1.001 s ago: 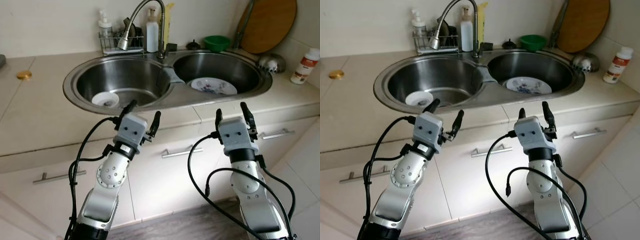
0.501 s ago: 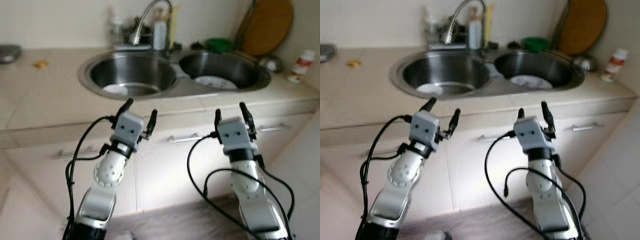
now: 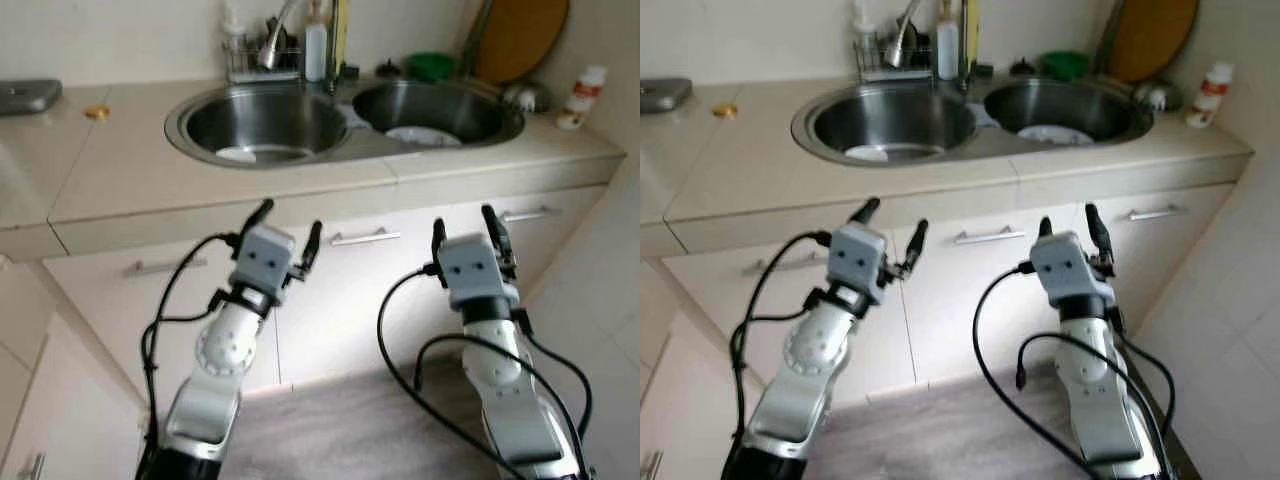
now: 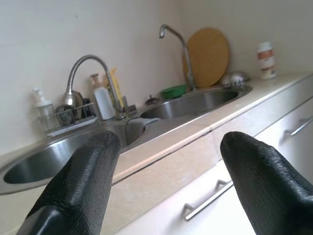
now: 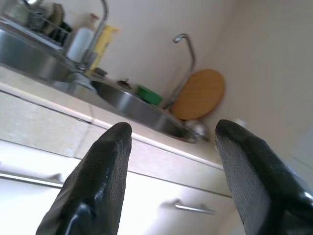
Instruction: Kitchen organization
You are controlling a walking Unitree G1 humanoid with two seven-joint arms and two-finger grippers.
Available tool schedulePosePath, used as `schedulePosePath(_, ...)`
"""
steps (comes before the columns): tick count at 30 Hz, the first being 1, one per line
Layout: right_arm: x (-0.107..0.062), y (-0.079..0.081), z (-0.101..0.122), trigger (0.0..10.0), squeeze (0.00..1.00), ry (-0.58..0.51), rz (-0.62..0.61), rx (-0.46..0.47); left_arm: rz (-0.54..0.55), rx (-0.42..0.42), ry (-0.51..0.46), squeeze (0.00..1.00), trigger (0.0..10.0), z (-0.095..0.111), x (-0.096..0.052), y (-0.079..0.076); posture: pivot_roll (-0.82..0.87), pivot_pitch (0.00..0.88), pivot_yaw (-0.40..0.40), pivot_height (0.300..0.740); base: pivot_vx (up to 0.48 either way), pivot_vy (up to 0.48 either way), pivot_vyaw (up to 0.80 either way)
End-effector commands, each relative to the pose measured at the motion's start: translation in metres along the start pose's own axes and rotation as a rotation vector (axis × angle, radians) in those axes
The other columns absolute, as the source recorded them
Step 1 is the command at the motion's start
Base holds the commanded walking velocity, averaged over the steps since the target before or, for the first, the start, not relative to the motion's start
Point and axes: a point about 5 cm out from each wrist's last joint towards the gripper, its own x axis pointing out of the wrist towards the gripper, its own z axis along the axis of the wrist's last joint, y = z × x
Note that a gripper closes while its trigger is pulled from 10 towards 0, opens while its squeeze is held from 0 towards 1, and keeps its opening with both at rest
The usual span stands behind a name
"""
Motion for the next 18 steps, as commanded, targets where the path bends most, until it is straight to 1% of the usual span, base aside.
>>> schedulePosePath(1, 0.001, 0.001, 0.002, 10.0, 0.00, -0.004, 0.002, 0.011, 0.011, 0.016, 0.007, 0.00, 10.0, 0.000, -0.001, 0.005, 0.07, 0.000, -0.055, 0.740, -0.266, 0.000, 0.00)
schedulePosePath(2, 0.001, 0.001, 0.002, 10.0, 0.00, -0.003, 0.002, 0.012, 0.011, 0.016, 0.008, 0.00, 10.0, -0.001, -0.001, 0.005, 0.07, 0.000, -0.055, 0.740, -0.255, 0.000, 0.00)
schedulePosePath(8, 0.000, 0.002, -0.001, 10.0, 0.00, 0.018, 0.017, 0.022, 0.010, 0.029, 0.019, 0.00, 10.0, -0.003, -0.002, 0.005, 0.07, 0.000, -0.054, 0.740, 0.000, 0.000, 0.00)
schedulePosePath(9, -0.002, 0.005, -0.006, 10.0, 0.00, 0.056, 0.040, 0.043, 0.011, 0.047, 0.041, 0.00, 10.0, -0.007, -0.004, 0.006, 0.07, 0.000, -0.047, 0.740, 0.000, 0.000, 0.00)
schedulePosePath(11, -0.003, 0.006, -0.008, 10.0, 0.00, 0.071, 0.052, 0.051, 0.012, 0.052, 0.048, 0.00, 10.0, -0.009, -0.005, 0.006, 0.07, 0.000, -0.047, 0.740, 0.000, 0.000, 0.00)
schedulePosePath(13, -0.009, 0.013, -0.019, 10.0, 0.00, 0.140, 0.118, 0.050, 0.017, 0.050, 0.127, 0.00, 10.0, -0.021, -0.010, 0.011, 0.07, 0.000, -0.045, 0.740, 0.000, 0.000, 0.00)
schedulePosePath(14, -0.012, 0.015, -0.022, 10.0, 0.00, 0.162, 0.138, 0.055, 0.018, 0.051, 0.148, 0.00, 10.0, -0.025, -0.013, 0.013, 0.07, 0.000, -0.042, 0.740, 0.000, 0.000, 0.00)
schedulePosePath(15, -0.016, 0.016, -0.026, 10.0, 0.00, 0.185, 0.161, 0.051, 0.012, 0.073, 0.170, 0.00, 10.0, -0.029, -0.017, 0.016, 0.07, 0.000, -0.042, 0.740, 0.000, 0.000, 0.00)
schedulePosePath(16, -0.019, 0.017, -0.028, 10.0, 0.00, 0.196, 0.170, 0.043, 0.010, 0.099, 0.185, 0.00, 10.0, -0.032, -0.020, 0.019, 0.06, 0.000, -0.039, 0.740, 0.000, 0.000, 0.00)
schedulePosePath(18, -0.026, 0.014, -0.033, 10.0, 0.00, 0.217, 0.186, 0.038, 0.016, 0.102, 0.229, 0.00, 10.0, -0.040, -0.029, 0.027, 0.06, 0.000, -0.037, 0.740, 0.000, 0.000, 0.00)
